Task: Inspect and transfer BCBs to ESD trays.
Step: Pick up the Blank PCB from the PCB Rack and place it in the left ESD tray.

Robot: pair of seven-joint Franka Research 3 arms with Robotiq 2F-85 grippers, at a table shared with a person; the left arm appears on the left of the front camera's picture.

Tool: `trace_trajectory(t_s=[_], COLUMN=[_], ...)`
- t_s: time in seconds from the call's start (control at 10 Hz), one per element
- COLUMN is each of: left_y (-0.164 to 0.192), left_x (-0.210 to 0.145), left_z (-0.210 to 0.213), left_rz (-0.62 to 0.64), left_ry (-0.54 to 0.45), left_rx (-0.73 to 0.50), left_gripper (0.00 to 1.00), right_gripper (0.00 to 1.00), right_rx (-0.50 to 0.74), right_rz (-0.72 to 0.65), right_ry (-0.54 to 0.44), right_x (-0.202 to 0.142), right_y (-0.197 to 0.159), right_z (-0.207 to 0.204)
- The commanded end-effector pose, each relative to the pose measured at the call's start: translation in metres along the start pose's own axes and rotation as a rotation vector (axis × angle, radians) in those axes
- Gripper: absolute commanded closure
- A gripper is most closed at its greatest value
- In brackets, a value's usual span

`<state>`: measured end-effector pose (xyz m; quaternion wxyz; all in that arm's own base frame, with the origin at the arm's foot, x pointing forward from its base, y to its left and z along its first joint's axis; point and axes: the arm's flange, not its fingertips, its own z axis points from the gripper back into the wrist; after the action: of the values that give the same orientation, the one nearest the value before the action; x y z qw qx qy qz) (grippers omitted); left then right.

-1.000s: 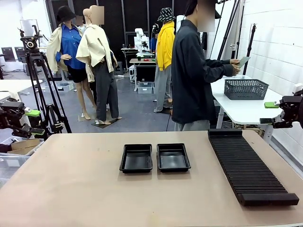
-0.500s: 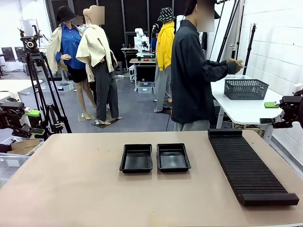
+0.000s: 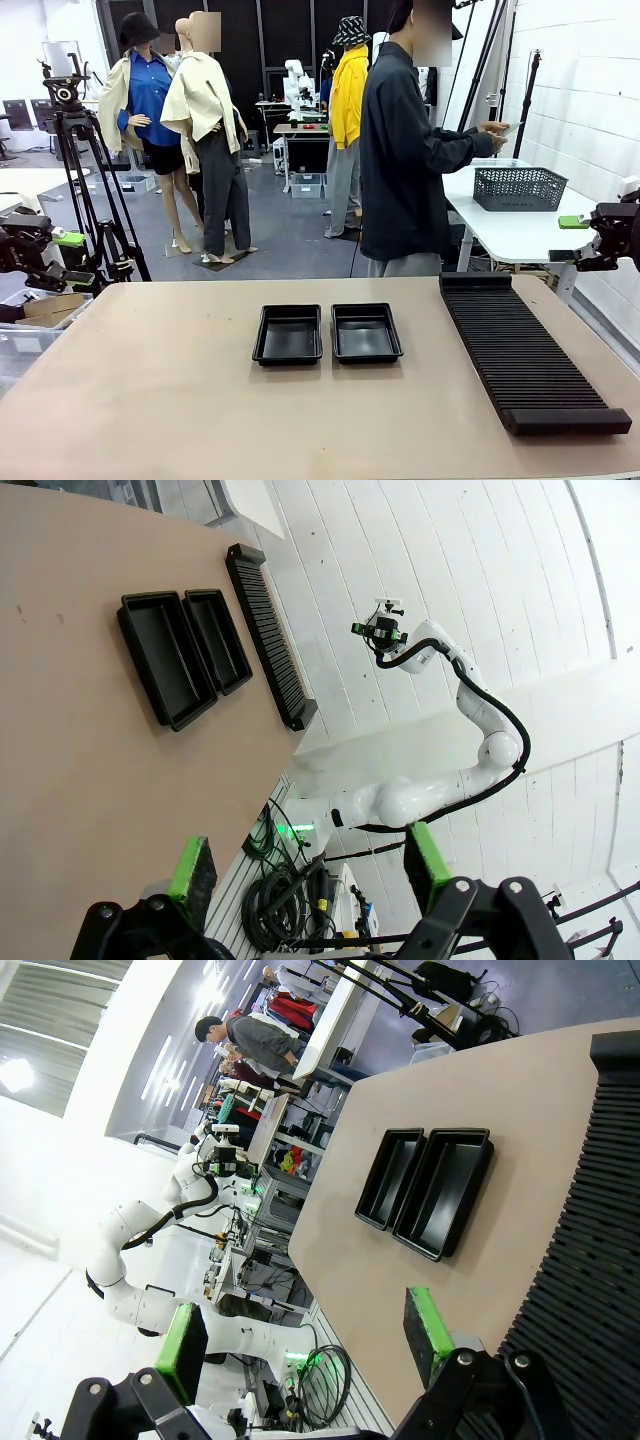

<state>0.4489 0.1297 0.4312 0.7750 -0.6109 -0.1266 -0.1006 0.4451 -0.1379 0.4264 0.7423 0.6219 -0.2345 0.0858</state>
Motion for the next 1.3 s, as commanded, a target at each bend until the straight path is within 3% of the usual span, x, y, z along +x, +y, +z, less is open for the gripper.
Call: trace_trajectory(t_s=[0.0, 1.2], left_y=[0.0003, 0.0003], left_x=[0.0002, 0.0002], left_z=[0.0008, 0.0008], left_rz=[-0.001, -0.001], left_ry=[-0.01, -0.01], left_rx=[0.006, 0.006], left_gripper=[0.0, 0.0], right_gripper=[0.0, 0.0], right_rx=[-0.004, -0.004], right_rz=[0.005, 0.005], right_ry=[0.008, 0.008], right_x=[-0.0006, -0.0006], right_y=[0.001, 0.001], right_z=[0.0004, 0.0004])
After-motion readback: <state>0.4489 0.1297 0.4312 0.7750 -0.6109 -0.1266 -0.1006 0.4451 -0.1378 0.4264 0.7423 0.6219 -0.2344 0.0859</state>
